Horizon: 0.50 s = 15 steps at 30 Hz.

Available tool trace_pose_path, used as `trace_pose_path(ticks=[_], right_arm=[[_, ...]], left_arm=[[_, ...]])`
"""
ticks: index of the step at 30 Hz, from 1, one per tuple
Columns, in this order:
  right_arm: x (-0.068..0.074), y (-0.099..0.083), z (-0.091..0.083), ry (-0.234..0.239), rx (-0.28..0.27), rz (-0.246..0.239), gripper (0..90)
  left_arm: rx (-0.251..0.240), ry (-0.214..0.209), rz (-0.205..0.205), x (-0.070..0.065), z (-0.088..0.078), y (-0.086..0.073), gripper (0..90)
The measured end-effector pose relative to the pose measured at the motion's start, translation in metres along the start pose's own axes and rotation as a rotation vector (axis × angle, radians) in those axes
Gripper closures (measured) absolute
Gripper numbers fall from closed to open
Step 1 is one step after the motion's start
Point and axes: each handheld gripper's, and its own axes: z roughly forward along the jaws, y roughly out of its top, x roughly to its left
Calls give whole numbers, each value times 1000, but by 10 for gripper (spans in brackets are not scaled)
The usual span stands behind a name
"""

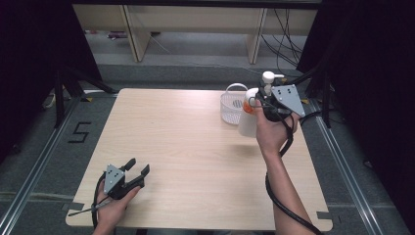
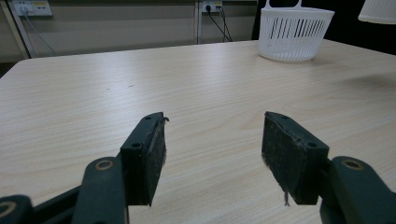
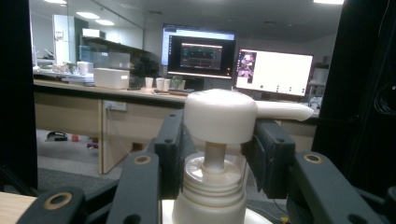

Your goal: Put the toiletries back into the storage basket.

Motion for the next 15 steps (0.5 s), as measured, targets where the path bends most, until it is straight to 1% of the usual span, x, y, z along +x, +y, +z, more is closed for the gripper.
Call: trace_pose_path(ticks=[1, 3, 5, 7, 10, 12, 13, 14, 15], right_arm=[[1, 0, 1, -2, -1, 6, 601], [0, 0, 2, -4, -1, -8, 601], [0, 0, 4, -5, -4, -11, 601], [1, 0, 5, -4, -1, 2, 601], [0, 1, 8, -7, 0, -10, 601], [1, 1, 9, -6, 2, 5, 601], [0, 1, 10, -10, 0, -6, 601], [1, 1, 11, -3, 6, -3, 601], [0, 1, 12, -9, 3, -7, 601]], left_arm=[[1, 1, 0, 0, 0, 0, 392], [1, 1, -1, 0, 0, 0, 392], [3, 3, 0, 0, 0, 0, 392], [1, 1, 0, 0, 0, 0, 392], [1, 0, 1, 0, 0, 0, 392], [1, 0, -1, 0, 0, 0, 392], [1, 0, 0, 0, 0, 0, 393], [2, 0, -1, 0, 0, 0, 392], [2, 0, 0, 0, 0, 0, 392]])
